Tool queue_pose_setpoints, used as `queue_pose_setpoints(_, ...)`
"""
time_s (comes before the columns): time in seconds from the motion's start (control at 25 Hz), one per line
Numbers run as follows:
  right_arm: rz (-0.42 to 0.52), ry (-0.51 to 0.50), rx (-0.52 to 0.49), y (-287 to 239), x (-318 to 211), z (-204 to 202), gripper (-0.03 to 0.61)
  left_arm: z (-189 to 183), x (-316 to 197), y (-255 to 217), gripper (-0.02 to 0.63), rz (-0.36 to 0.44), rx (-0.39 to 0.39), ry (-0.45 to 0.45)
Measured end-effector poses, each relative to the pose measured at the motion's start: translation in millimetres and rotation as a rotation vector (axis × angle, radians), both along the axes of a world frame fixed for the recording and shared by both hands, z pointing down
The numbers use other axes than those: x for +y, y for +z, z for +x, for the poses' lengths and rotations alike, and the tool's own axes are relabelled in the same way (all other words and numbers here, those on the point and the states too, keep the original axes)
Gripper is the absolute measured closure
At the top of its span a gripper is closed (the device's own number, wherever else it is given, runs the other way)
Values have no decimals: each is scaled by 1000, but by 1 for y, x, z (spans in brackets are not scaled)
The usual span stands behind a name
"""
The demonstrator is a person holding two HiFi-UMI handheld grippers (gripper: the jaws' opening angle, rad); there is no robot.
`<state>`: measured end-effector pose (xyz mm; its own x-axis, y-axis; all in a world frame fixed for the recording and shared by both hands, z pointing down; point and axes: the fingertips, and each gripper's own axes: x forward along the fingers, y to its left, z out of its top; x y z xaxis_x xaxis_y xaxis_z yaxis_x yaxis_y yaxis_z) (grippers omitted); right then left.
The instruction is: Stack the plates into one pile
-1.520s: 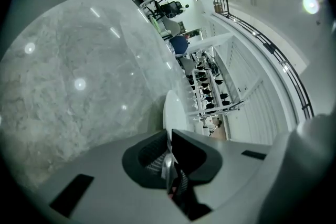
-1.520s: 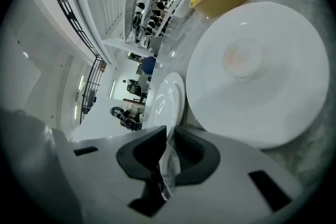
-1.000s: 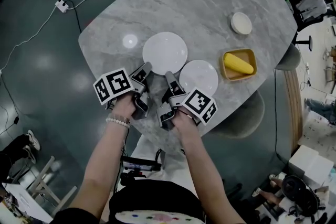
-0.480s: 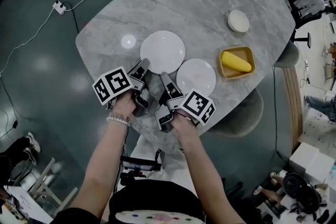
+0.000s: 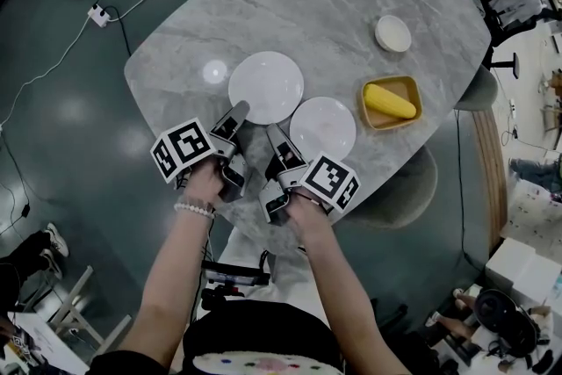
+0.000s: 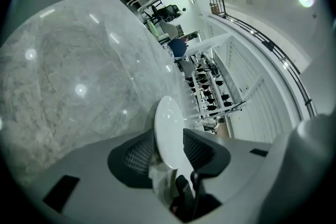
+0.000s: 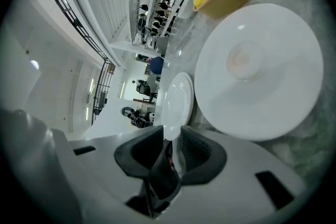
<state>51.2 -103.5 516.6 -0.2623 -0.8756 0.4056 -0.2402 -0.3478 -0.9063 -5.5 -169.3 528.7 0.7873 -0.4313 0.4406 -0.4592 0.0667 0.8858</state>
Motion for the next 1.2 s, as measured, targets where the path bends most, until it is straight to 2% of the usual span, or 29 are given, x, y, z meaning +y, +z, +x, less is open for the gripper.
queue_pose_setpoints(0.2, 5, -5, -1, -2, 9, 3, 492, 4, 9, -1, 442, -6, 10, 2)
queue_pose_setpoints(0.56, 3, -8, -8, -3, 26, 5, 492, 5, 0, 1, 442, 15, -24, -10)
queue_pose_setpoints(0.8, 23, -22, 4, -9, 36, 10, 492, -2, 14, 1, 425, 9, -27, -25)
queue_pose_setpoints(1.2, 67, -23, 42, -34, 64, 37, 481, 25, 75, -9, 422, -8, -6, 103)
